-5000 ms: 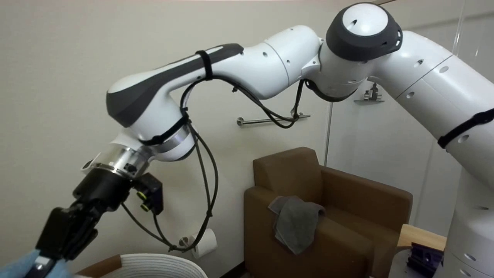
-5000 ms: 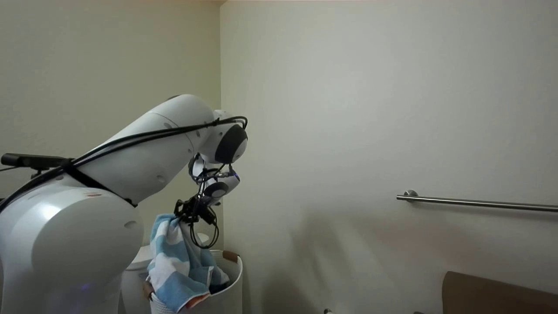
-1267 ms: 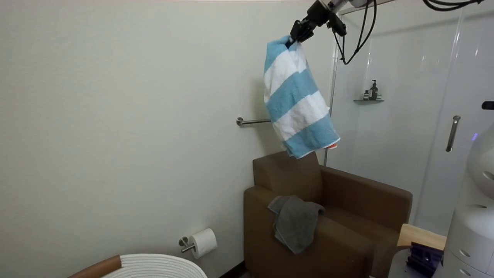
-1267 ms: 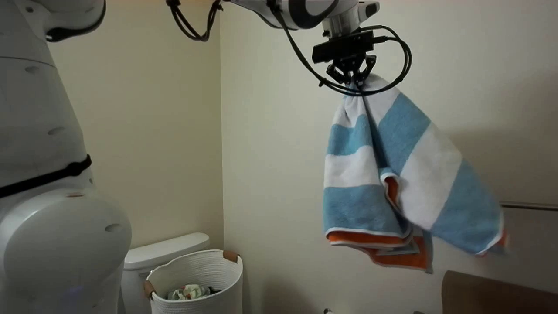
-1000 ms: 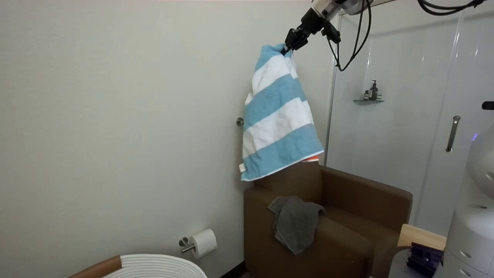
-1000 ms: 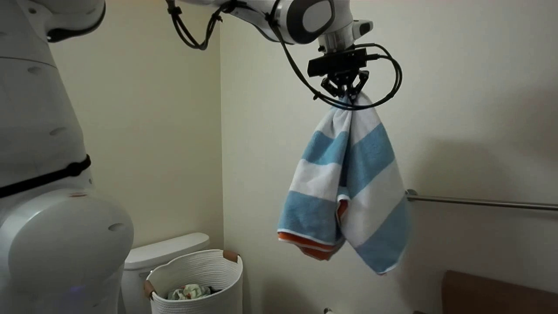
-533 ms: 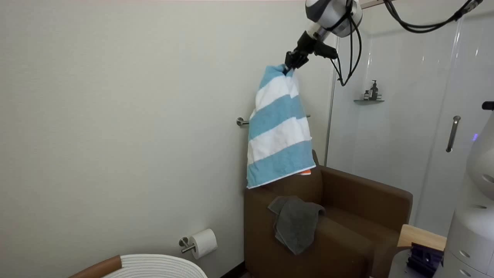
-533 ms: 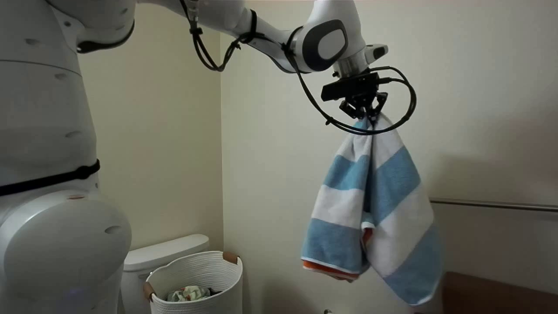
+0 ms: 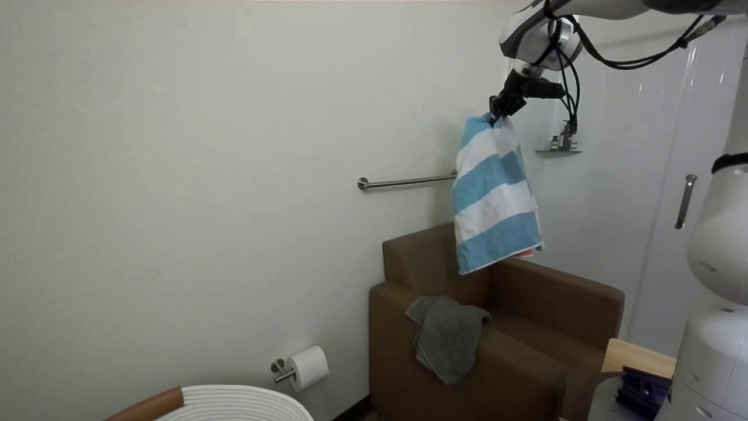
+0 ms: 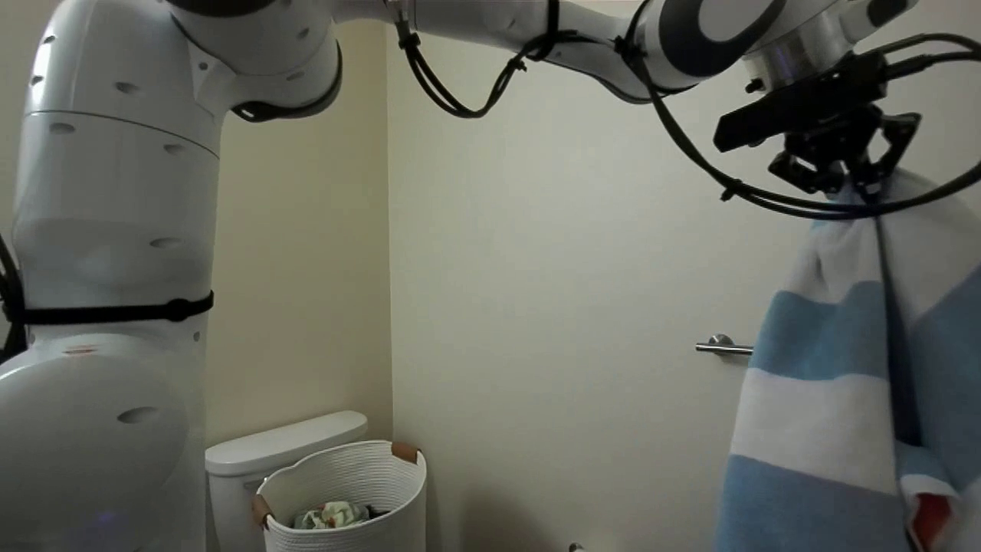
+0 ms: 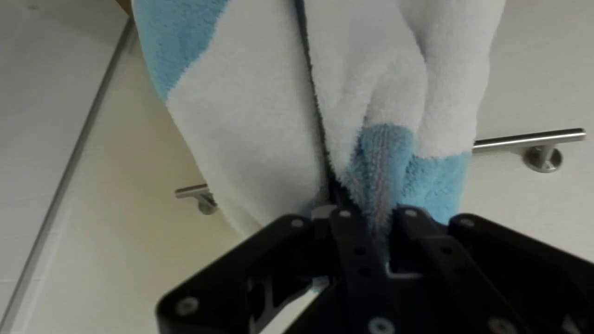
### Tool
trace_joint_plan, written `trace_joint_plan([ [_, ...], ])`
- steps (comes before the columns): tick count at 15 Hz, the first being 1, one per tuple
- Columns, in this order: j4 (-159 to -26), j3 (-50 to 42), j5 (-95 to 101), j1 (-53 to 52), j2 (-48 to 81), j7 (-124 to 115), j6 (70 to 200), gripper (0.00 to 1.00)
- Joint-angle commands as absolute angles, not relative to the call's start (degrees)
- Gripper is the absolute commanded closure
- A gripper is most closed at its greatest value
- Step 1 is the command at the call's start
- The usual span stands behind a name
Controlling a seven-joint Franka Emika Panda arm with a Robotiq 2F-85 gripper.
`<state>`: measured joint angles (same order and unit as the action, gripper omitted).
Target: Pick up the towel from the bag and put it on the sofa
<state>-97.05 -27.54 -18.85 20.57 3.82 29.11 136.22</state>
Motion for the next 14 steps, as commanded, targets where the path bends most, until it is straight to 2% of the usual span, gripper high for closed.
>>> trace_joint_plan([
  [1, -87.44, -26.39, -21.8, 26.64, 12.01, 29.72, 135.91, 0.91],
  [5, -78.96, -24.07, -20.13, 32.23, 19.81, 26.48, 135.99, 0.91],
  [6, -76.74, -23.22, -19.64, 33.23, 21.46, 25.46, 135.25, 0.62],
  [8, -73.33, -21.59, -18.44, 34.87, 23.62, 23.61, 135.18, 0.55],
  [13, -65.66, -18.6, -15.35, 37.54, 24.86, 20.39, 133.08, 0.24],
  [14, -65.58, -20.95, -16.51, 35.67, 24.31, 21.03, 132.83, 0.16],
])
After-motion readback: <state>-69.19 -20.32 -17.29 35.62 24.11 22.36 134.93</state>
